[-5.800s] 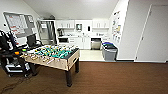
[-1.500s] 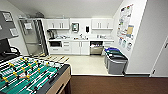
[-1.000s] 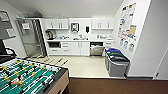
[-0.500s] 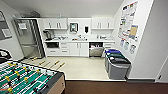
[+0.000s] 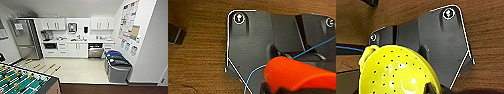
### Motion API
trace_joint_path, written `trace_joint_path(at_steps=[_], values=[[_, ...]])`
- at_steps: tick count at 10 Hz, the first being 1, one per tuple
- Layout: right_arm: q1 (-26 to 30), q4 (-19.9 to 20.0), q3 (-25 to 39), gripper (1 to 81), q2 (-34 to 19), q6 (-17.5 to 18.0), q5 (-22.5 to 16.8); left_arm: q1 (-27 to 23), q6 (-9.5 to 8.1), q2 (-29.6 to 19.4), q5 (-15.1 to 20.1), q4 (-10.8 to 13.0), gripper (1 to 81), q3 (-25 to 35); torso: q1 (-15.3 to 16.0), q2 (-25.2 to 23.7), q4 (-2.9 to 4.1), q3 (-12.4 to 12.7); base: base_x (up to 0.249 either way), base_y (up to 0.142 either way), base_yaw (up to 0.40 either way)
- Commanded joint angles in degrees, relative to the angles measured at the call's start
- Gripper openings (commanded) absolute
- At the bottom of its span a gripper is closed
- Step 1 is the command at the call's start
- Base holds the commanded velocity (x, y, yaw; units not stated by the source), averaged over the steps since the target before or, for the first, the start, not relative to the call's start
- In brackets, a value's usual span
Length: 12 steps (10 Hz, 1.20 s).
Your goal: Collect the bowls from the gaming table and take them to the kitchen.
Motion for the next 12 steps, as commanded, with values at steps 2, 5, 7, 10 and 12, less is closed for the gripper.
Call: trace_joint_path(at_steps=[2, 5, 7, 10, 12], values=[[2.3, -0.7, 0.7, 1.0, -1.4, -0.2, -2.9, -1.9, 0.27, -0.5, 3.0, 0.6, 1.0, -0.3, 0.0, 0.0, 0.0, 0.0, 0.21, -0.088, 0.0], [2.3, -0.7, 0.8, 1.0, -1.4, -0.2, -2.9, -1.9, 0.27, -0.7, 3.0, 0.4, 1.0, -0.3, 0.0, 0.0, 0.0, 0.0, 0.21, -0.046, 0.0], [2.3, -0.7, 0.8, 1.0, -1.3, -0.2, -2.9, -1.9, 0.27, -0.8, 3.0, 0.3, 1.0, -0.3, 0.0, 0.0, 0.0, 0.0, 0.21, 0.0, 0.0], [2.2, -0.7, 0.8, 1.0, -1.3, -0.2, -2.9, -1.9, 0.27, -0.5, 3.0, 0.5, 1.0, -0.3, 0.0, 0.0, 0.0, 0.0, 0.21, 0.0, 0.0], [2.3, -0.8, 0.8, 1.0, -1.0, -0.2, -2.9, -1.9, 0.18, -0.8, 3.1, 0.3, 1.0, -0.3, 0.0, 0.0, 0.0, 0.0, 0.21, 0.0, 0.0]])
